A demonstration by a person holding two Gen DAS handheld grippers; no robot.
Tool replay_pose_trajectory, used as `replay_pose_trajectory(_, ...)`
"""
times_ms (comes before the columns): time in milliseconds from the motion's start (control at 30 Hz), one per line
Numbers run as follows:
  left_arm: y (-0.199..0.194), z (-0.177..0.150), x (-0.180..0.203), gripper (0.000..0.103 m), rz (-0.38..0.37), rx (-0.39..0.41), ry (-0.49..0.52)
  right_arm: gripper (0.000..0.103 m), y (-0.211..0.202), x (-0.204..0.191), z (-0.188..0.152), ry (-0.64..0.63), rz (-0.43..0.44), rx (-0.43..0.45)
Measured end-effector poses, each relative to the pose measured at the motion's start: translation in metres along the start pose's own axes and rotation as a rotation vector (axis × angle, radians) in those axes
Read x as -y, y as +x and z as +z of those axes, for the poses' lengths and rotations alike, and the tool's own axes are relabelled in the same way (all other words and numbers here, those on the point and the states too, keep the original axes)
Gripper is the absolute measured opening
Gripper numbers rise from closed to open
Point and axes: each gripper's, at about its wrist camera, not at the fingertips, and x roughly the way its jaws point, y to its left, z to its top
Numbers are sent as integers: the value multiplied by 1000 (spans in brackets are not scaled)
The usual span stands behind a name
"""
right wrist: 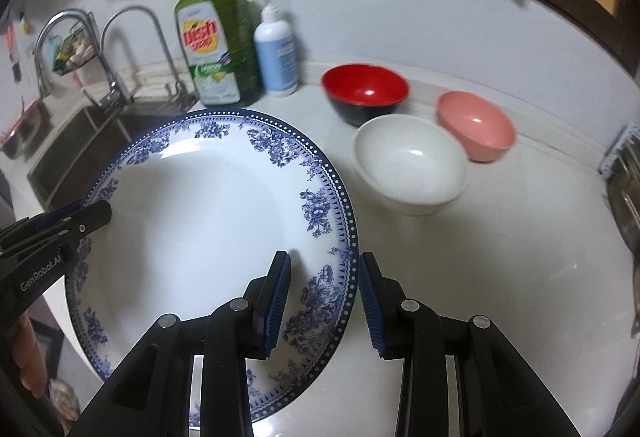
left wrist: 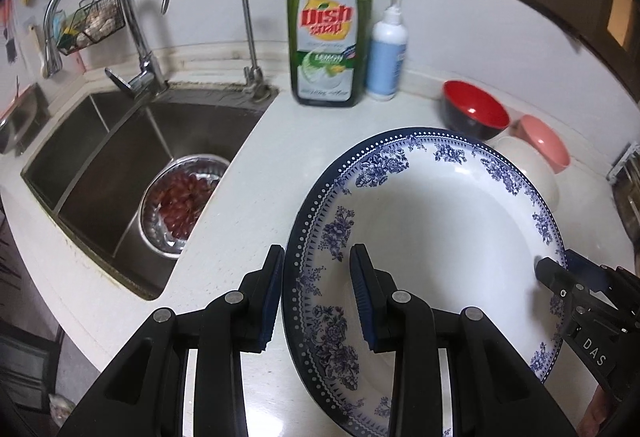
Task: Organize plates and bowls
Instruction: 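Lift the small blue-floral plate with both grippers and carry it over the plate stack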
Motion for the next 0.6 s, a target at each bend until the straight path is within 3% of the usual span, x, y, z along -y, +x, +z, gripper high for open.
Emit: replay_pose_trajectory(600,54,-23,-7,34,10,-89,-6,36,59,-20,-13,-18,7,-95)
